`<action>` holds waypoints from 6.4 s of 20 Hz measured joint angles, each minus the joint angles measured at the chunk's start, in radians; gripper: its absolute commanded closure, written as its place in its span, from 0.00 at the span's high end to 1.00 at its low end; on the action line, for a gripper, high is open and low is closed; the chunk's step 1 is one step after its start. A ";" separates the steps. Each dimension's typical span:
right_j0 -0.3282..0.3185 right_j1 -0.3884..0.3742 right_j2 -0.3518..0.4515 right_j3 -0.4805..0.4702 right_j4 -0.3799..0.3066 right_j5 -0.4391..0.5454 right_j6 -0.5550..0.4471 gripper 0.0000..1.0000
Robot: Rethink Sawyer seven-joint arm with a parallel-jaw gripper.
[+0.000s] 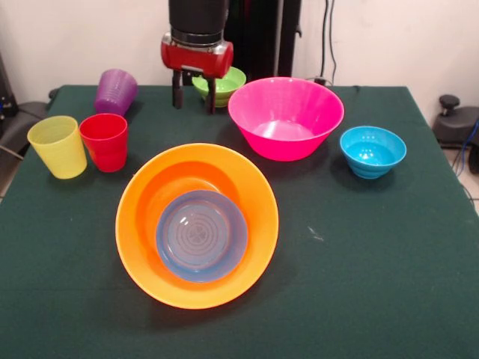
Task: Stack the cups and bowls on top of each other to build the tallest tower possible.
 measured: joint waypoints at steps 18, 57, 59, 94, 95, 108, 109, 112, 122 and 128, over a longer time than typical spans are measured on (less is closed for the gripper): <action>-0.090 -0.099 0.164 -0.046 0.003 0.137 0.000 1.00; 0.033 0.103 0.303 -0.590 0.036 0.235 0.000 1.00; 0.035 0.122 0.303 -0.613 0.034 0.235 0.000 1.00; -0.089 0.305 0.309 -0.626 -0.040 0.411 -0.103 1.00; -0.094 0.305 0.311 -0.616 -0.040 0.417 -0.113 1.00; -0.116 0.305 0.311 -0.502 -0.051 0.468 -0.170 1.00; -0.116 0.304 0.312 -0.491 -0.051 0.468 -0.170 1.00; -0.115 0.298 0.312 -0.456 -0.053 0.468 -0.170 1.00; -0.084 0.249 0.309 -0.357 -0.056 0.460 -0.170 1.00; -0.032 0.228 0.295 -0.358 -0.056 0.430 -0.170 1.00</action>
